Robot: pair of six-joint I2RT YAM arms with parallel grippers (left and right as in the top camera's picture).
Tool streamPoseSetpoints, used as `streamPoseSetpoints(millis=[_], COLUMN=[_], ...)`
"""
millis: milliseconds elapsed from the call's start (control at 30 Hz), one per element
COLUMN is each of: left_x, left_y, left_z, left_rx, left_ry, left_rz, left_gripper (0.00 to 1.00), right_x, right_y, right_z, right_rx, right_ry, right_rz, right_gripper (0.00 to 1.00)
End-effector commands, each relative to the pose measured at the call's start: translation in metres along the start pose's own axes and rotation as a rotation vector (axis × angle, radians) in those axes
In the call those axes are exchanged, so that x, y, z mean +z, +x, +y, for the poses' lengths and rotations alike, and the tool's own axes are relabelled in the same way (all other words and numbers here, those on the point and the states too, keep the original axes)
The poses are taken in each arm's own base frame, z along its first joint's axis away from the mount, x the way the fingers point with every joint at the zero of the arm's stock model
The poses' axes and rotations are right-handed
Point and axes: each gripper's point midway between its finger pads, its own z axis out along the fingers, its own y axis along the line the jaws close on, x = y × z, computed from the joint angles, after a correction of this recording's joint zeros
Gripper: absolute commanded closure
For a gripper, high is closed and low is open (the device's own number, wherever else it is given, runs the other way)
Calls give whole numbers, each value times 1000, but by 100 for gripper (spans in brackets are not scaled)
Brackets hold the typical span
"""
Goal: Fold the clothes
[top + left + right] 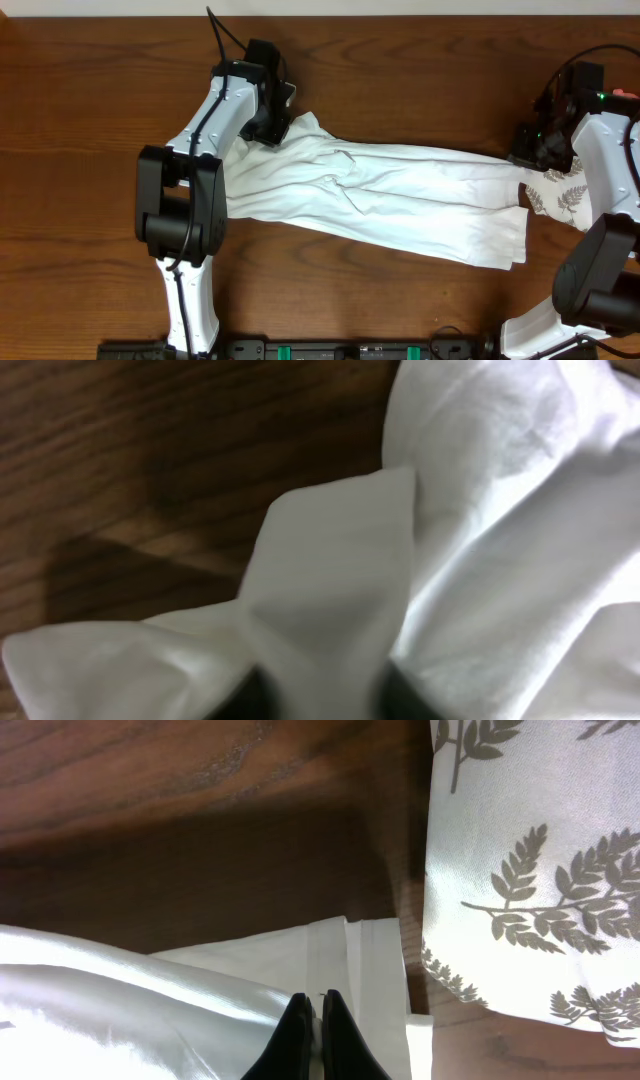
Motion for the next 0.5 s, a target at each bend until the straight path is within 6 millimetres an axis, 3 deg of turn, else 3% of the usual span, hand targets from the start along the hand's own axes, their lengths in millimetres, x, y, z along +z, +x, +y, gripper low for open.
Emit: streamPoseSetpoints(millis=[0,100,267,367,467], left_x=[-17,-44,-87,-93,-83], left_y=[-4,-5,18,37,52], left_z=[2,3,-4,-15,-18], left_rx=[11,-6,-49,-74,-91], left_ry=[-21,-37,-27,24,34], left_rz=[-33,-73,-61,5,63], left_gripper=[94,94,94,94,94], right_x=[-4,-4,-4,-4,-4], right_y=[0,0,0,-1,-1], right_z=[-1,-1,-1,-1,-1], right_rx=[-7,-7,-7,-8,-8], right_ry=[-4,-4,-4,-4,-4], right_rz=[-10,-9,-10,-13,-13], right_gripper=[99,99,99,99,99])
